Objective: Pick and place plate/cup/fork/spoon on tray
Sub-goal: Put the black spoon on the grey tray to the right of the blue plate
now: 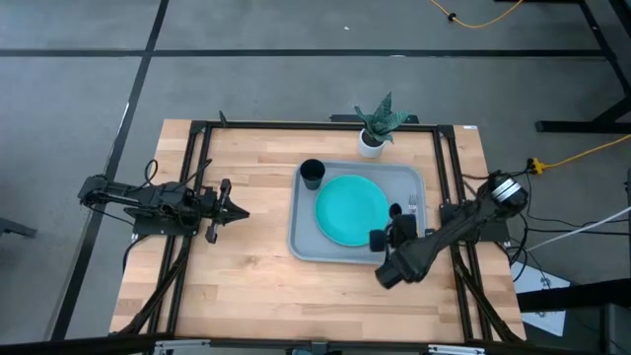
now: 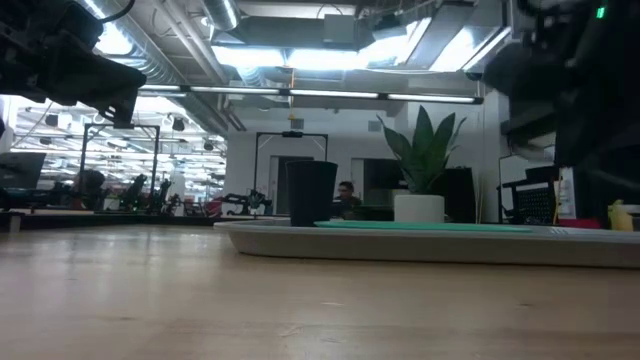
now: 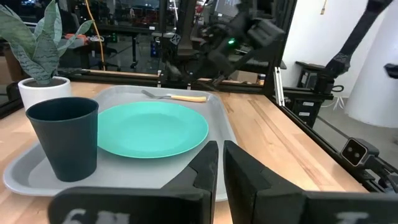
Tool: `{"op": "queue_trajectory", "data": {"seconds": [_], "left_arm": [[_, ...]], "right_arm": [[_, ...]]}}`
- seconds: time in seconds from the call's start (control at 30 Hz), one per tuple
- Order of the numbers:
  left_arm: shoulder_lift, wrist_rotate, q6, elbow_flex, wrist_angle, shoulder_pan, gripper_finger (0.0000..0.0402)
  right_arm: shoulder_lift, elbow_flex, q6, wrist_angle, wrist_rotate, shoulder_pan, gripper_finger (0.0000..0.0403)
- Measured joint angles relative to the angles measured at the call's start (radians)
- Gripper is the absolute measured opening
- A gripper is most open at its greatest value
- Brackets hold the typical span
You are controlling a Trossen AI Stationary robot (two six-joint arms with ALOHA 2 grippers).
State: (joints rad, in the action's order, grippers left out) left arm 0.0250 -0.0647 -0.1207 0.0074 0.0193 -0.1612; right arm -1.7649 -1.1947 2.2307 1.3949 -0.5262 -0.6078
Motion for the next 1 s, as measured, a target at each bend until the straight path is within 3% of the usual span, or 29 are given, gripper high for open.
{"op": "queue_trajectory", "data": {"seconds": [0.17,0.37,0.63,1.0], "left_arm": [[0.000,0.000,0.000,0.000,0.000,0.000,0.0020],[0.000,0.000,0.000,0.000,0.000,0.000,0.0020],[0.000,0.000,0.000,0.000,0.000,0.000,0.0020],[0.000,0.000,0.000,0.000,0.000,0.000,0.0020]], "right_arm": [[0.127,0.216,-0.004,-0.188,-0.006,0.051,0.0003],[0.210,0.379,-0.043,-0.389,0.084,0.111,0.0004],[0.213,0.424,-0.062,-0.413,0.137,0.167,0.0006],[0.213,0.424,-0.161,-0.417,0.151,0.216,0.0040]]}}
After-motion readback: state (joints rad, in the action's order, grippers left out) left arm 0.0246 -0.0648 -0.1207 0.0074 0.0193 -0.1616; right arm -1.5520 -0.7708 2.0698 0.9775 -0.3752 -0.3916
